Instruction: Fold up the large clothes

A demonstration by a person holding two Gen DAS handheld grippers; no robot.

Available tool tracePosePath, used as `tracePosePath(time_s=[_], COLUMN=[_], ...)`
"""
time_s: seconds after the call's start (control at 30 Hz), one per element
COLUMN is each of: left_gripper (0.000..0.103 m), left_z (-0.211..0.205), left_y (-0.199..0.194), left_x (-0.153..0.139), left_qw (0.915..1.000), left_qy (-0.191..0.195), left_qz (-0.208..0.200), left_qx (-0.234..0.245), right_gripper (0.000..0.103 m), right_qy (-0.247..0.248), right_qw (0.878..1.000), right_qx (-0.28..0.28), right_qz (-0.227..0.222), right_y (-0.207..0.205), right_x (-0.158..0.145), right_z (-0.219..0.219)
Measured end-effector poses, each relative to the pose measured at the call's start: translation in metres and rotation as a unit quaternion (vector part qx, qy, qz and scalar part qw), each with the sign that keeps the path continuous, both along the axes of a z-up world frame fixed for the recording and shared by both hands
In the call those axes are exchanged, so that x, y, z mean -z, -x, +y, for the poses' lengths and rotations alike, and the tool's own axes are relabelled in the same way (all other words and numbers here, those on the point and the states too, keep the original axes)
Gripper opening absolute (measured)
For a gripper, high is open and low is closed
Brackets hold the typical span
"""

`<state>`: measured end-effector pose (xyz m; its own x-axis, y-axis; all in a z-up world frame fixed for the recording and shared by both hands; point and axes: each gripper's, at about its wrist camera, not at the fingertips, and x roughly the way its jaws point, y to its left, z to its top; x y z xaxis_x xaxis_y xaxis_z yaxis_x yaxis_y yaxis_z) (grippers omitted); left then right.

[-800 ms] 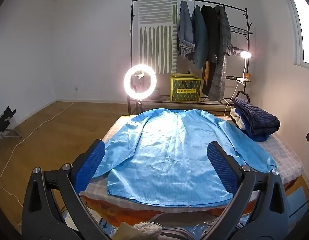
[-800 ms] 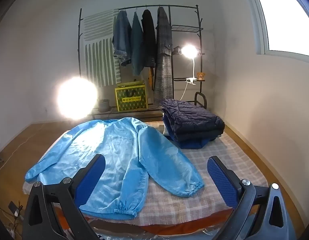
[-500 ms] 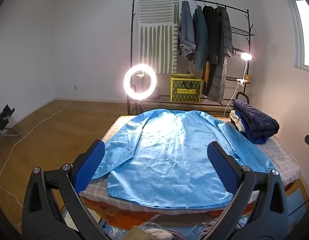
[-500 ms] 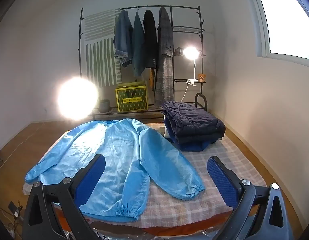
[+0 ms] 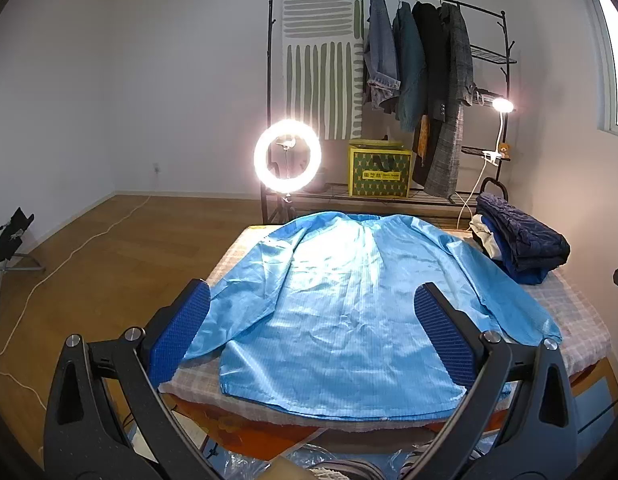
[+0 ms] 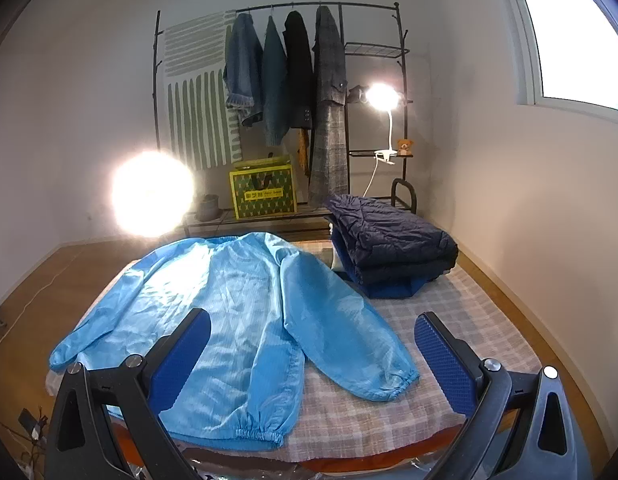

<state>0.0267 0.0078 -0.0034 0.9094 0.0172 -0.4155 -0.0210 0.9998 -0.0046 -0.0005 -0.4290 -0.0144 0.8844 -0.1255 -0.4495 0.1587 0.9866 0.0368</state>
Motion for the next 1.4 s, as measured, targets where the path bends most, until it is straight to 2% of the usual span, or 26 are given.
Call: tracePosePath(time_s=[0.43,1.4], left_gripper=[0.103,0.103], left_z=[-0.001,-0.002], left_y=[-0.005,-0.007], left_x=[0.007,-0.007], left_qw=[1.0000,0.9999], left_qy=[0.008,0.010], left_qz=[0.004,0.000], left_qx=[0.003,0.007], right_gripper=[0.103,0.103], right_qy=[0.003,-0.006], right_qw=[1.000,1.000], right_qx=[0.001,-0.006], right_qz=[0.006,0.007], right_y=[-0.008,-0.004], right_x=[0.001,0.006], right_z=[-0.001,0.001])
